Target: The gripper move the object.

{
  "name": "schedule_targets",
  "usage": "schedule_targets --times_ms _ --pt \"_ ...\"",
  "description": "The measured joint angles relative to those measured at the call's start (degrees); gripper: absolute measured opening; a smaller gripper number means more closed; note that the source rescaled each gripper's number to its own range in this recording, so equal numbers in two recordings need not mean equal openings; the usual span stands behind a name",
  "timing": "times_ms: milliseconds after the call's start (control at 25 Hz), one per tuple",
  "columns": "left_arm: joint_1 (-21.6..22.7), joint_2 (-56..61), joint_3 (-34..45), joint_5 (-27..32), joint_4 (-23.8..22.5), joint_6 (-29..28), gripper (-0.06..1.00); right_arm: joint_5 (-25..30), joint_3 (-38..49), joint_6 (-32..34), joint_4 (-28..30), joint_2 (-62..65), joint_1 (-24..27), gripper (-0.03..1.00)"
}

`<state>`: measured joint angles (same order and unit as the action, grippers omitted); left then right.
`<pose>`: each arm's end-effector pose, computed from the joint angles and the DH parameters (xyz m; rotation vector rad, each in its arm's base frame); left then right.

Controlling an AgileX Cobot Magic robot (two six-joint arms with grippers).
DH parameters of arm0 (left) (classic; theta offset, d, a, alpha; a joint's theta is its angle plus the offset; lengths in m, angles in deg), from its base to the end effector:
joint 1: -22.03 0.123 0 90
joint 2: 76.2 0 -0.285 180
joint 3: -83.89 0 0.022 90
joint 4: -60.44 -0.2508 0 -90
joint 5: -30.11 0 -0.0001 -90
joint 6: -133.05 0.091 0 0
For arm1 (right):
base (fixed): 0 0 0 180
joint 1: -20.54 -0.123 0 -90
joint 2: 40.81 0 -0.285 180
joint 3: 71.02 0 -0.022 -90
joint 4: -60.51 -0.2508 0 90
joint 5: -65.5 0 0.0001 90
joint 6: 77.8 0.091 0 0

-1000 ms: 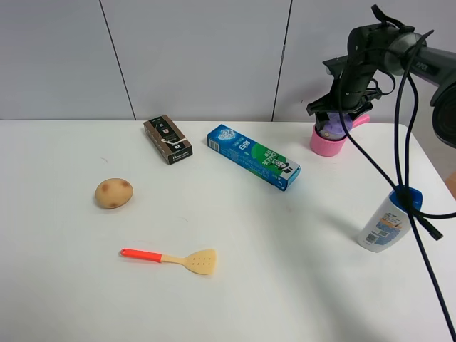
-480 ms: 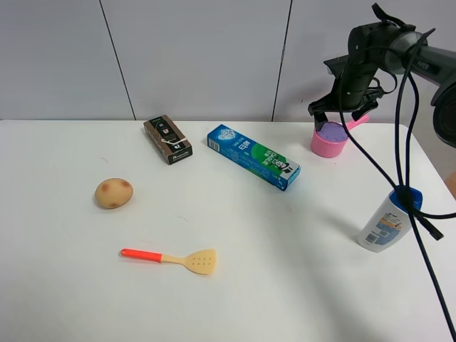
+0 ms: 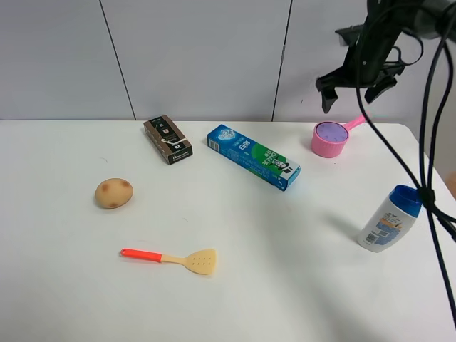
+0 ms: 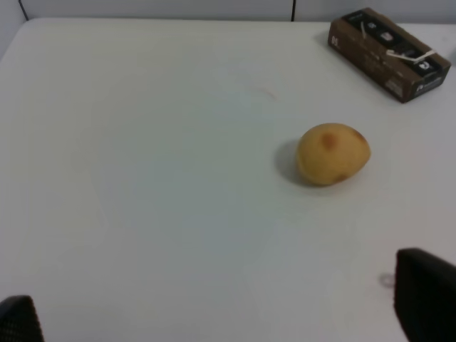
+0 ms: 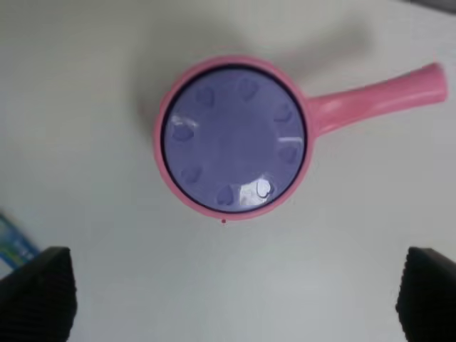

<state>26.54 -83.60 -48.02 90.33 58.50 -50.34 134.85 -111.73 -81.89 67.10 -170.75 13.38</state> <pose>-0.0067 0.0022 0.2804 -0.1408 2.0145 0.0527 0.4642 0.0485 0.2827 -0.2985 2.7454 -0.1453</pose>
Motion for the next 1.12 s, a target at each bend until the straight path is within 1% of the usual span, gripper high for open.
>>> schedule_targets --times_ms 200,320,480,680,800,1000,1120 --pt "0.00 0.00 0.00 0.00 0.00 0.00 1.00 0.17 0.21 0.28 -1.48 7.93 0.00 0.93" --pt "0.00 0.00 0.00 0.00 0.00 0.00 1.00 0.12 3.34 0.28 -0.90 14.34 0.00 0.93" --pt "0.00 0.00 0.00 0.00 0.00 0.00 1.00 0.12 13.77 0.23 -0.65 25.71 0.00 0.93" --pt "0.00 0.00 0.00 0.00 0.00 0.00 1.00 0.34 29.73 0.69 -0.52 41.62 0.00 0.93" --pt "0.00 0.00 0.00 0.00 0.00 0.00 1.00 0.38 38.45 1.54 0.90 50.96 0.00 0.93" --pt "0.00 0.00 0.00 0.00 0.00 0.00 1.00 0.41 50.89 7.05 6.14 66.50 0.00 0.93" --pt "0.00 0.00 0.00 0.00 0.00 0.00 1.00 0.45 56.47 10.07 6.28 76.05 0.00 0.93"
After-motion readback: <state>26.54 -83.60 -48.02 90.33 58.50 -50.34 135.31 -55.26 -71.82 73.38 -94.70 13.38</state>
